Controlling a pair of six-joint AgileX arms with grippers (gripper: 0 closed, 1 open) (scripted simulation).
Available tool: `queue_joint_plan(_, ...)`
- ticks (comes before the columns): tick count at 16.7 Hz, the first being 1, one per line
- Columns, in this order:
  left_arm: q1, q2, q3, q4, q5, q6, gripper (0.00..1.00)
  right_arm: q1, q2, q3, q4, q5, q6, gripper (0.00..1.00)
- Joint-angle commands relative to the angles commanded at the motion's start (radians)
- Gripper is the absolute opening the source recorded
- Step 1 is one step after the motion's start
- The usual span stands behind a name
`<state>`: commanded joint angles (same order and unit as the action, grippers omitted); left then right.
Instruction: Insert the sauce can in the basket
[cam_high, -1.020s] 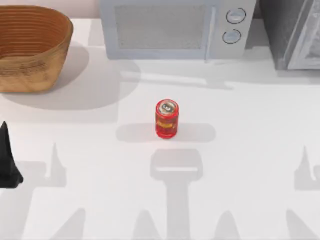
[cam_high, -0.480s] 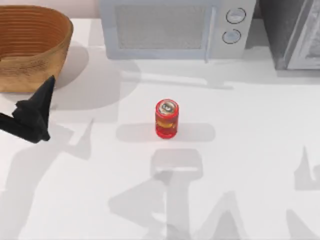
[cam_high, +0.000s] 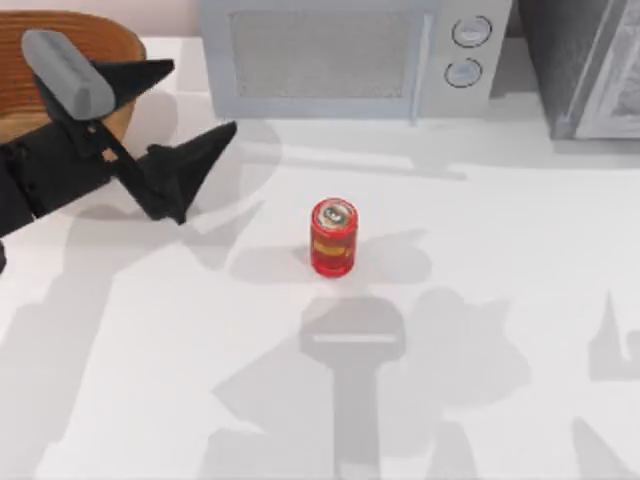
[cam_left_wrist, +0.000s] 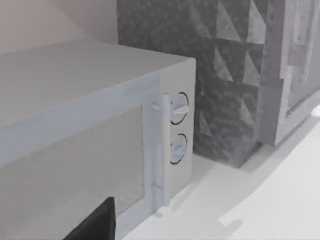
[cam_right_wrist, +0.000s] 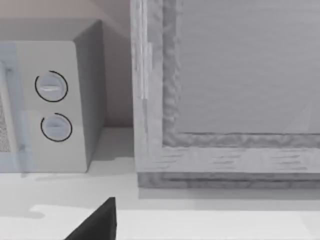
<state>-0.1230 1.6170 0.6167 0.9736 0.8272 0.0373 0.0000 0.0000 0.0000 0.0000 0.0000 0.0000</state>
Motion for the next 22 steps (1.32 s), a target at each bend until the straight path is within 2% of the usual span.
queue_joint_plan(6, -0.042, 0.548, 0.209, 0.329, 0.28, 0.012, 1.0, 0.0, 0.0, 0.0, 0.0, 0.0, 0.0, 1.0)
queue_joint_plan(11, -0.063, 0.836, 0.318, 0.502, 0.427, 0.019, 1.0, 0.0, 0.0, 0.0, 0.0, 0.0, 0.0, 1.0)
queue_joint_plan(14, -0.068, 0.9, 0.342, 0.54, 0.459, 0.02, 1.0, 0.0, 0.0, 0.0, 0.0, 0.0, 0.0, 1.0)
queue_joint_plan(20, -0.066, 0.898, 0.341, 0.537, 0.456, 0.02, 1.0, 0.0, 0.0, 0.0, 0.0, 0.0, 0.0, 1.0)
queue_joint_plan(22, -0.095, 0.903, 0.361, 0.527, 0.432, 0.018, 1.0, 0.0, 0.0, 0.0, 0.0, 0.0, 0.0, 1.0)
